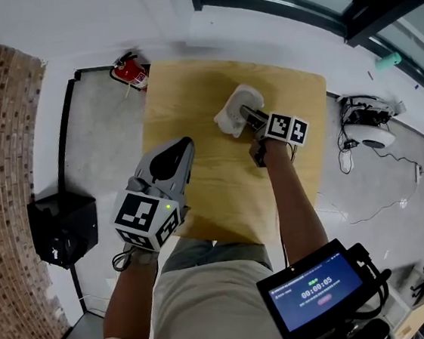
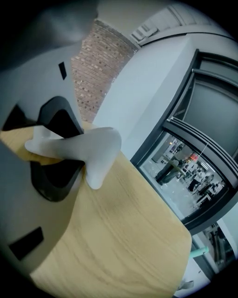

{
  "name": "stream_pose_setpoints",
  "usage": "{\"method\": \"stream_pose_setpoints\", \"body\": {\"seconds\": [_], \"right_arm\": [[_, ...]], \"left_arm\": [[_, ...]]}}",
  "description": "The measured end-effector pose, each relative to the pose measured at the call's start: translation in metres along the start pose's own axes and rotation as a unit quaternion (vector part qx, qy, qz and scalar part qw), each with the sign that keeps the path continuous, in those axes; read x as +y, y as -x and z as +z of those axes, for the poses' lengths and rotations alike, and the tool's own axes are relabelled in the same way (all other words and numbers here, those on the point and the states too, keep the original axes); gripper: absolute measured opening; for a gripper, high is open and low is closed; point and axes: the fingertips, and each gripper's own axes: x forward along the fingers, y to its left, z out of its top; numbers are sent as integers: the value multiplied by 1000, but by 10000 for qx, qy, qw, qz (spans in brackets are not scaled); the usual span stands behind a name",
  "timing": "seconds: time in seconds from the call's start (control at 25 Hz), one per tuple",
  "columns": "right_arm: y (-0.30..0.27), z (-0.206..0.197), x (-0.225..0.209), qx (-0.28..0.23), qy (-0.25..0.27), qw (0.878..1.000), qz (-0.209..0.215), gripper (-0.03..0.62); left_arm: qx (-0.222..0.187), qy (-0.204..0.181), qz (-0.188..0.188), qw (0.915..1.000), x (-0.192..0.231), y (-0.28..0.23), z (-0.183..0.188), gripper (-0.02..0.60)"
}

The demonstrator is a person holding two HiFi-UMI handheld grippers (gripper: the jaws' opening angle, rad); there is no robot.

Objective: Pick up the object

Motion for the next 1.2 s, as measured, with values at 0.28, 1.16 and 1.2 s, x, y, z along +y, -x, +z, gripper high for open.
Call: {"method": "stream_pose_setpoints", "body": {"seconds": [0.28, 1.16, 1.2], "right_arm": [[1, 2, 3, -83, -251, 9992, 288, 141], [127, 50, 191, -1182, 1306, 9621, 2082, 141], [146, 53, 213, -1297, 1409, 9567, 2191, 141]], "left_arm": [[13, 46, 51, 10000, 2, 3, -4, 9], [-571, 81, -181, 9982, 18, 31, 31, 9], [-683, 45, -238, 9974, 14, 38, 41, 9]]}}
